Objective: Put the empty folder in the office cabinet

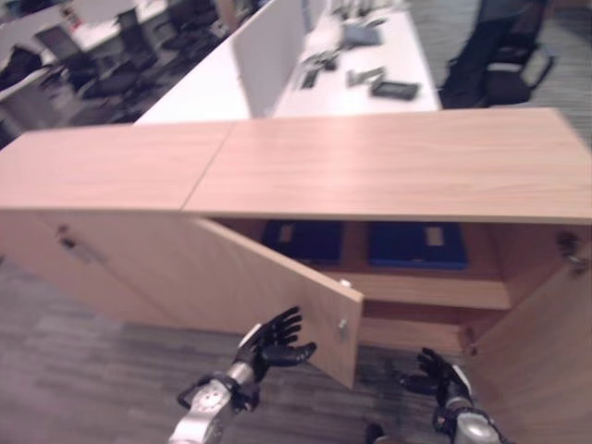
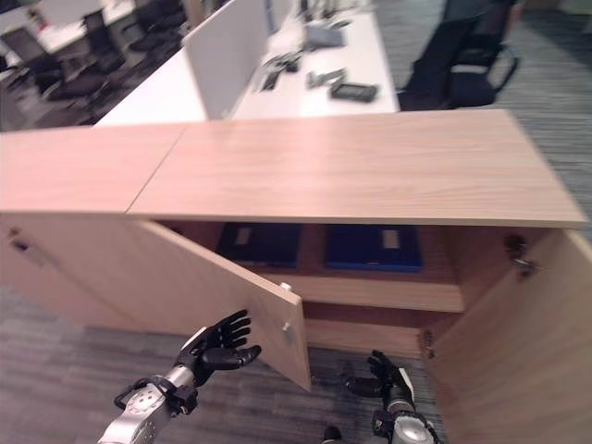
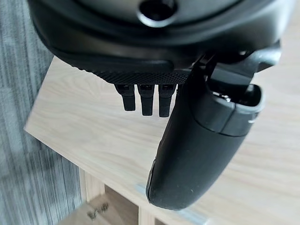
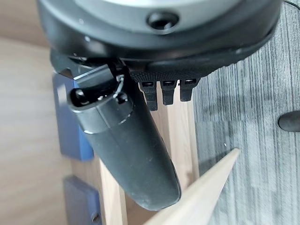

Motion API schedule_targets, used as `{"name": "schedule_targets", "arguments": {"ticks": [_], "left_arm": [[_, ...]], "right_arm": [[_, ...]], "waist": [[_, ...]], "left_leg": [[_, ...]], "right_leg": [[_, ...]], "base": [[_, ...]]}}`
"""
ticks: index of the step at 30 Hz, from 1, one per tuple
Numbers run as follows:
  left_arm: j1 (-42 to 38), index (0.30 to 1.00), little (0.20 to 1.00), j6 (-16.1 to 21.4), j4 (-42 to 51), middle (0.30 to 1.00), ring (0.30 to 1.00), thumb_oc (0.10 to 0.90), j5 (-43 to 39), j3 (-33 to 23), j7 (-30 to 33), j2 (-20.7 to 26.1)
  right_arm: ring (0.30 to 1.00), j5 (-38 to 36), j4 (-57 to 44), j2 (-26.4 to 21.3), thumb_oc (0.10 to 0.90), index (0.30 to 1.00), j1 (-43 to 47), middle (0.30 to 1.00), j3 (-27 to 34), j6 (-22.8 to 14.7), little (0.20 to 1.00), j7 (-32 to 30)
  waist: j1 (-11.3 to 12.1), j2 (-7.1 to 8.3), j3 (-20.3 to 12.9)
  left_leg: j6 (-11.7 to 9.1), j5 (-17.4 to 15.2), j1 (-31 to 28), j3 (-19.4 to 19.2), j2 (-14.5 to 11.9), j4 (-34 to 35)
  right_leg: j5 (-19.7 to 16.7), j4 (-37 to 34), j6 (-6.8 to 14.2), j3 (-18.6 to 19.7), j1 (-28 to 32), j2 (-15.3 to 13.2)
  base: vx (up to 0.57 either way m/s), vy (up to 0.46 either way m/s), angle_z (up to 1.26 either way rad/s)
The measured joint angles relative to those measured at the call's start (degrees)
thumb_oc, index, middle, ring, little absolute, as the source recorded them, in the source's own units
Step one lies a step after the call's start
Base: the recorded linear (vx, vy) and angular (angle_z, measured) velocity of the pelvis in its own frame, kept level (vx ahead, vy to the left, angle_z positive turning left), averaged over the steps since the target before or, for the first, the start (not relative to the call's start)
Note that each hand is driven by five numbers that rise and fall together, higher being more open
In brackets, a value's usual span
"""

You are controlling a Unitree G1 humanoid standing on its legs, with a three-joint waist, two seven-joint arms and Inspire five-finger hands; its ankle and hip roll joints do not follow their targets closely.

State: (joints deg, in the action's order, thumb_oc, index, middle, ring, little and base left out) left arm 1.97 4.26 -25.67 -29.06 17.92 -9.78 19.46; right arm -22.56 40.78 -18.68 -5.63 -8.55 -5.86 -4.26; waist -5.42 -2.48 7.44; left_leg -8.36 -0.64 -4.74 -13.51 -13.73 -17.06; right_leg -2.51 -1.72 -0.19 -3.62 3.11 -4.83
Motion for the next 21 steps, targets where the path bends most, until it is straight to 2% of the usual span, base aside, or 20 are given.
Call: {"name": "schedule_targets", "arguments": {"ticks": [1, 2, 3, 4, 5, 6, 7, 8, 9, 10, 11, 12, 13, 15, 18, 21], "left_arm": [[-0.8, 0.900, 0.900, 0.2, -0.2, 0.900, 0.900, 0.800, 0.0, 0.4, 0.3, -0.1], [-1.6, 0.900, 0.900, 0.7, -1.0, 0.900, 0.900, 0.800, 0.0, 0.5, 0.8, -0.9], [-3.6, 0.900, 0.900, 1.5, -3.6, 0.900, 0.900, 0.800, 0.0, 0.6, 1.7, -2.2], [-4.2, 0.900, 0.900, 1.6, -4.1, 0.900, 0.900, 0.800, 0.0, 0.6, 2.0, -2.6], [-4.3, 0.900, 0.900, 2.0, -4.4, 0.900, 0.900, 0.800, 0.0, 0.9, 3.0, -2.6], [-5.3, 0.900, 0.900, 2.3, -5.8, 0.900, 0.900, 0.800, 0.0, 0.8, 3.2, -2.6], [-6.2, 0.900, 0.900, 2.4, -7.2, 0.900, 0.900, 0.800, 0.0, 0.3, 3.8, -2.1], [-6.2, 0.900, 0.900, 2.4, -7.6, 0.900, 0.900, 0.800, 0.0, -0.4, 4.7, -2.1], [-6.7, 0.900, 0.900, 2.6, -9.3, 0.900, 0.900, 0.800, 0.1, -1.6, 5.4, -1.3], [-6.7, 0.900, 0.900, 2.6, -10.1, 0.900, 0.900, 0.800, 0.1, -2.4, 5.5, -1.2], [-7.2, 0.900, 0.900, 2.5, -10.3, 0.900, 0.900, 0.800, 0.1, -2.8, 6.7, 0.2], [-7.3, 0.900, 0.900, 2.5, -10.3, 0.900, 0.900, 0.800, 0.1, -2.9, 6.8, 0.8], [-7.8, 0.900, 0.900, 2.7, -11.3, 0.900, 0.900, 0.800, 0.0, -3.1, 6.7, 2.2], [-8.2, 0.900, 0.900, 2.6, -14.5, 0.900, 0.900, 0.800, 0.0, -5.2, 6.9, 2.5], [-8.2, 0.900, 0.900, 2.6, -17.2, 0.900, 0.900, 0.800, 0.0, -8.2, 6.6, 2.5], [-9.2, 0.900, 0.900, 2.6, -18.7, 0.900, 0.900, 0.800, 0.0, -9.3, 6.6, 2.8]], "right_arm": [[0.900, 0.0, 0.0, -0.2, 0.800, 0.900, 0.0, 0.900, -0.1, 0.0, 0.900, 0.0], [0.900, 0.0, 0.0, -0.6, 0.800, 0.900, 0.1, 0.900, -0.1, 0.0, 0.900, 0.0], [0.900, 0.0, 0.4, -1.5, 0.800, 0.900, 0.8, 0.900, -0.5, 0.1, 0.900, 0.2], [0.900, 0.0, 0.5, -1.7, 0.800, 0.900, 1.2, 0.900, -0.7, 0.2, 0.900, 0.5], [0.900, 0.1, 0.5, -1.8, 0.800, 0.900, 1.6, 0.900, -1.7, 0.0, 0.900, 0.7], [0.900, 0.1, 0.7, -2.1, 0.800, 0.900, 1.7, 0.900, -1.7, 0.0, 0.900, 0.8], [0.900, 0.2, 0.4, -2.2, 0.800, 0.900, 1.8, 0.900, -1.8, -0.1, 0.900, 1.7], [0.900, 0.2, 0.1, -1.9, 0.800, 0.900, 2.2, 0.900, -1.9, -0.3, 0.900, 2.0], [0.900, 0.5, 0.0, -1.1, 0.800, 0.900, 1.5, 0.900, -2.1, -0.2, 0.900, 2.6], [0.900, 0.6, 0.0, -0.9, 0.800, 0.900, 1.2, 0.900, -2.2, 0.0, 0.900, 2.8], [0.900, 0.6, -0.1, -0.6, 0.800, 0.900, 0.4, 0.900, -2.3, 0.2, 0.900, 3.6], [0.900, 0.6, -0.1, -0.3, 0.800, 0.900, 0.0, 0.900, -2.2, 0.2, 0.900, 3.7], [0.900, 0.6, -0.1, 0.3, 0.800, 0.900, -0.5, 0.900, -2.2, 0.3, 0.900, 3.8], [0.900, 0.6, -0.1, 0.5, 0.800, 0.900, -1.1, 0.900, -2.4, 0.3, 0.900, 4.8], [0.900, 0.6, -0.1, 0.5, 0.800, 0.900, -1.7, 0.900, -2.7, 0.5, 0.900, 5.9], [0.900, 0.6, -0.1, 0.3, 0.800, 0.900, -2.3, 0.900, -2.5, 0.6, 0.900, 6.3]], "waist": [[-0.2, 0.12, 0.0], [0.5, 0.51, 0.2], [2.4, 1.74, 0.7], [2.9, 1.87, 0.8], [2.3, 1.74, 0.7], [2.6, 1.62, 0.7], [3.0, 0.19, 0.2], [3.0, -0.26, 0.1], [2.5, 0.54, 0.1], [2.3, 0.40, -0.1], [0.8, 0.46, -0.2], [0.3, 0.65, -0.3], [-0.6, 1.57, -0.6], [-1.7, 0.77, -0.4], [-2.5, -0.32, -0.5], [-2.5, -0.26, -0.5]], "left_leg": [[-0.2, -1.1, 1.1, 2.9, 1.5, 1.8], [-0.3, -1.9, 1.1, 7.3, 4.3, 6.2], [0.6, -1.8, 0.9, 16.7, 9.8, 17.6], [1.4, -1.1, 1.4, 18.6, 10.7, 19.9], [1.9, 0.3, 4.8, 19.1, 11.5, 18.6], [1.6, 0.8, 4.5, 23.1, 12.2, 20.3], [3.1, 0.7, 5.2, 21.7, 11.6, 19.6], [4.3, 2.8, 5.8, 21.1, 11.0, 18.6], [5.2, 3.4, 4.6, 18.1, 11.0, 18.3], [5.5, 3.5, 4.3, 16.9, 10.9, 19.4], [6.3, 4.8, 2.8, 15.8, 11.0, 21.7], [6.6, 5.5, 2.7, 15.4, 11.3, 22.0], [6.9, 5.6, 2.3, 13.8, 12.3, 22.0], [7.7, 4.9, 0.6, 11.6, 12.8, 22.0], [7.9, 4.2, -0.7, 9.6, 12.5, 22.0], [7.8, 4.0, -1.2, 8.9, 12.0, 22.0]], "right_leg": [[-0.6, -0.7, 0.0, 1.5, 0.0, 0.2], [-1.0, -1.0, 0.2, 2.7, -0.1, -0.1], [-1.8, -2.5, 0.8, 6.4, -0.1, -0.6], [-2.3, -2.8, 0.9, 7.2, -0.1, -0.5], [-2.4, -3.6, 1.7, 8.7, 0.4, 0.6], [-2.2, -3.6, 1.8, 9.8, -0.2, 0.9], [-2.4, -3.5, 2.0, 11.2, -0.3, 2.2], [-2.3, -3.5, 2.2, 11.5, 0.0, 2.9], [-1.9, -3.5, 3.0, 12.9, 0.1, 2.2], [-1.4, -3.2, 3.3, 13.0, 0.1, 2.2], [-0.9, -3.2, 4.4, 12.4, 0.1, 1.4], [-0.6, -3.2, 4.8, 12.4, 0.4, 1.2], [-0.9, -3.3, 5.4, 12.8, 0.8, -0.1], [-1.7, -3.6, 6.6, 13.7, 1.5, -0.8], [-1.5, -3.2, 6.9, 15.1, 1.9, -0.6], [-1.4, -3.2, 6.7, 15.6, 1.9, -0.1]], "base": [[0.25, 0.013, -0.62], [0.16, 0.007, -0.84], [0.16, -0.025, -1.00], [0.13, 0.017, -1.07], [0.13, 0.017, -0.74], [0.10, 0.075, -1.05], [0.18, 0.113, -1.11], [0.18, 0.114, -1.26], [0.18, 0.113, -0.83], [0.09, 0.060, -0.81], [0.13, 0.092, -0.47], [0.12, 0.088, -0.54], [0.11, 0.093, -0.35], [0.10, 0.091, -0.48], [0.07, 0.076, -0.41], [0.06, 0.076, -0.13]]}}
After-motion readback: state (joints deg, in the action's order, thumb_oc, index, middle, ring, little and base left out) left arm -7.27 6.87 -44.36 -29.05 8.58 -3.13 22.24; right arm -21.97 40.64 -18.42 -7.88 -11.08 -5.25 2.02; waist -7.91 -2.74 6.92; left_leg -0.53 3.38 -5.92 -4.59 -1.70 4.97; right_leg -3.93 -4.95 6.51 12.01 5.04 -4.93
